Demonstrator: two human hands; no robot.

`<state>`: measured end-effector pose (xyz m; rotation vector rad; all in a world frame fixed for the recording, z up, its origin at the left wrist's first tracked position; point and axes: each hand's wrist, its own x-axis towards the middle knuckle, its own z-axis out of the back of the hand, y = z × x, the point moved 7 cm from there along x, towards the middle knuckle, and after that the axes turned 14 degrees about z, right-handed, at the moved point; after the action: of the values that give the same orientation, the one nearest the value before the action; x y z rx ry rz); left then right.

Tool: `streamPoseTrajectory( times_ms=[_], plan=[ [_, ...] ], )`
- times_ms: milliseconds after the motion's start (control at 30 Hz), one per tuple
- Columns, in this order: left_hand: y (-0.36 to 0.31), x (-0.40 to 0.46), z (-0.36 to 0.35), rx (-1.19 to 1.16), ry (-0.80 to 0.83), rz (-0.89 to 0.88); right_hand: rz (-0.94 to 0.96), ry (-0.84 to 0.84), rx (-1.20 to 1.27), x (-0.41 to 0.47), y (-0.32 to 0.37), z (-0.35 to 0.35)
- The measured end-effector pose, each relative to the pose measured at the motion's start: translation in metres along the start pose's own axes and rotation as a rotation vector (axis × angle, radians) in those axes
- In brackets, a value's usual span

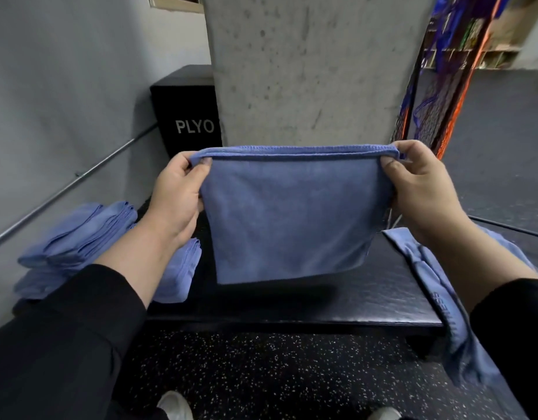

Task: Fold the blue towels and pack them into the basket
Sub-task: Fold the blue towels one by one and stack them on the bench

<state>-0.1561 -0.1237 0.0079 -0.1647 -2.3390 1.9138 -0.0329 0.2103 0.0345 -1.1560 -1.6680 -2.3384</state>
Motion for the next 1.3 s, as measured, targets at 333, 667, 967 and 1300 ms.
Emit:
streamPoseTrajectory(
  times_ms=[333,667,967,1300],
  plan=[
    [0.039,0.008,0.006,0.154,0.13,0.232,-0.213,0.038,0.131,-0.021,-0.028,-0.009],
    [0.113,0.078,0.009,1.044,-0.286,0.04,-0.352,0.217,-0.631,-0.013,-0.177,-0.043],
    [0.219,0.009,-0.007,1.695,0.482,0.147,-0.297,0.837,-0.747,-0.083,-0.205,-0.097],
    [0.209,-0.002,-0.014,1.692,0.426,-0.105,0.366,0.984,-0.67,-0.135,-0.169,-0.075]
  ],
)
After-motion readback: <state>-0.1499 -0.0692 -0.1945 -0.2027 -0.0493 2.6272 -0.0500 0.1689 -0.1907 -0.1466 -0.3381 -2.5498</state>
